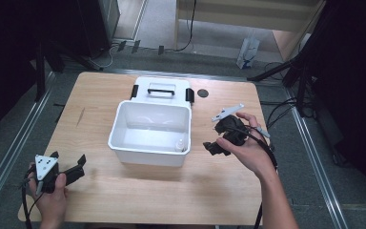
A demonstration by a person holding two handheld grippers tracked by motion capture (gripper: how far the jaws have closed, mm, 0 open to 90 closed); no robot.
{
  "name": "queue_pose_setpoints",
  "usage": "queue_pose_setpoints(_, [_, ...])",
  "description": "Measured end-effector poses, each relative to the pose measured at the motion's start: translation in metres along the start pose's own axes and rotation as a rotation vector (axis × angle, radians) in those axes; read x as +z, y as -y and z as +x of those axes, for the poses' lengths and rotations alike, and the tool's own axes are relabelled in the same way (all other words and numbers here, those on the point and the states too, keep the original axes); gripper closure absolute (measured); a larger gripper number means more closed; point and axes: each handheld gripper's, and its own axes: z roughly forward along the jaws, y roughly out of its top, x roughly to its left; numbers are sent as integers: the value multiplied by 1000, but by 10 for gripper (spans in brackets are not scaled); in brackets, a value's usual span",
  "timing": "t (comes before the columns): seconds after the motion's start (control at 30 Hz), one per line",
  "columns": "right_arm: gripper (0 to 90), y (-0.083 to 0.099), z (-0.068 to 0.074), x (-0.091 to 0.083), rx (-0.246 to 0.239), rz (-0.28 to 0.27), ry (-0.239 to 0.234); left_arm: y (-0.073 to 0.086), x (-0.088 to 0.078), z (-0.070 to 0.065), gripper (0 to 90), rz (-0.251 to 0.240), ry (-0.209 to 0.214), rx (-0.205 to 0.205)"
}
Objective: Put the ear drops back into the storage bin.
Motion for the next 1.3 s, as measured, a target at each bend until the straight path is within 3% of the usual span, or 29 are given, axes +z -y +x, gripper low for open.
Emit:
queue_pose_setpoints(0.7, [126,70,-11,11,93,-89,14,0,0,0,86,2,-2,7])
queue_pose_setpoints(1.07, [127,114,-18,18,167,-147,19,0,0,-1,86,2,-3,8])
queue_pose_setpoints(1.3, [127,144,-26,24,241,-179,27,0,0,-1,86,4,-2,12])
